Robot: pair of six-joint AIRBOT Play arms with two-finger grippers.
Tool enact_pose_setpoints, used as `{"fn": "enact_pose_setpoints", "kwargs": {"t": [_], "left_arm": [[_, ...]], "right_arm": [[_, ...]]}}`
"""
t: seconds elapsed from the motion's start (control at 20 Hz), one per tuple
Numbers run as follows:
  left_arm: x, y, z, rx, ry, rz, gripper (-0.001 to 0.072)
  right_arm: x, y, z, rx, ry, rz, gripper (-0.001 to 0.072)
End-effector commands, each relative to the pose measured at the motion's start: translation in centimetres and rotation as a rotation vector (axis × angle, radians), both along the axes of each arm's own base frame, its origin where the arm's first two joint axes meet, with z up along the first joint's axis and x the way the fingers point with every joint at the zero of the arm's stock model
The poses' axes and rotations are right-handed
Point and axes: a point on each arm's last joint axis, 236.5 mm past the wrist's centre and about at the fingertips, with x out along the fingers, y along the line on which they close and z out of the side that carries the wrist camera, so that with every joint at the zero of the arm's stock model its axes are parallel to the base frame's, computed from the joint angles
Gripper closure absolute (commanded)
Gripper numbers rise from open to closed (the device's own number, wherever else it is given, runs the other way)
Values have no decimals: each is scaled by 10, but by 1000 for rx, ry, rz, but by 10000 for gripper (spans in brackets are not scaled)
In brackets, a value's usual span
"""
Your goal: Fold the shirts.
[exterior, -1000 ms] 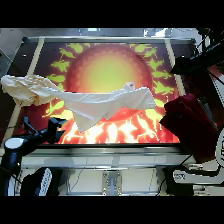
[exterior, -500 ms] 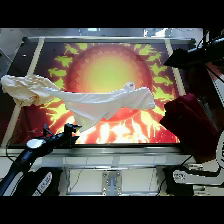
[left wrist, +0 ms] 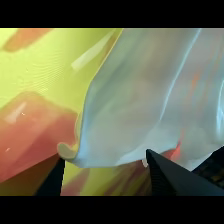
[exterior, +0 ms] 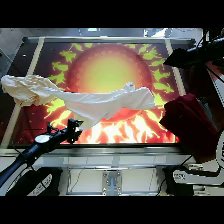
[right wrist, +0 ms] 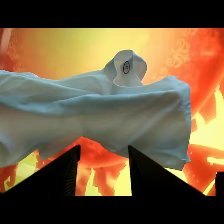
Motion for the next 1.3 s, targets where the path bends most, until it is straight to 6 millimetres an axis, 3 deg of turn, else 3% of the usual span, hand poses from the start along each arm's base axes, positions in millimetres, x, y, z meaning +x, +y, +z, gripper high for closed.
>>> {"fn": "enact_pose_setpoints", "kwargs": {"t": [0.0, 0.05, 0.1, 0.2, 0.25, 0.35, 0.45, 0.55, 0.65, 0.8, 1.0, 1.25], "left_arm": [[6, 7, -13, 41, 33, 19, 123], [8, 5, -15, 42, 41, 14, 133], [11, 1, -15, 42, 42, 2, 269], [16, -8, -10, 41, 28, -25, 628], [18, -9, -7, 39, 20, -29, 693], [22, -10, -2, 36, 5, -28, 693], [25, -10, 5, 39, -27, -37, 693], [29, -11, 19, 50, -85, -58, 692], [35, -9, 35, 51, -141, -51, 693], [44, -3, 54, 71, -216, -32, 693], [49, 6, 58, 102, -244, -8, 693], [51, 9, 58, 111, -248, 3, 694]], "right_arm": [[3, 0, 2, 0, -16, -1, 363], [3, 0, 2, 0, -16, -1, 364], [3, 0, 2, -1, -15, -1, 365], [2, -3, 0, -15, -10, -6, 365], [3, -10, -3, -42, -6, -19, 365], [5, -27, -11, -109, 4, -55, 365], [3, -45, -39, -179, 79, -80, 364], [-6, -53, -93, -170, 242, -79, 360], [-15, -48, -153, -89, 406, -68, 212], [-4, -49, -219, -61, 486, -79, 200], [18, -52, -263, -52, 496, -113, 202], [19, -43, -301, -8, 552, -93, 205]]}}
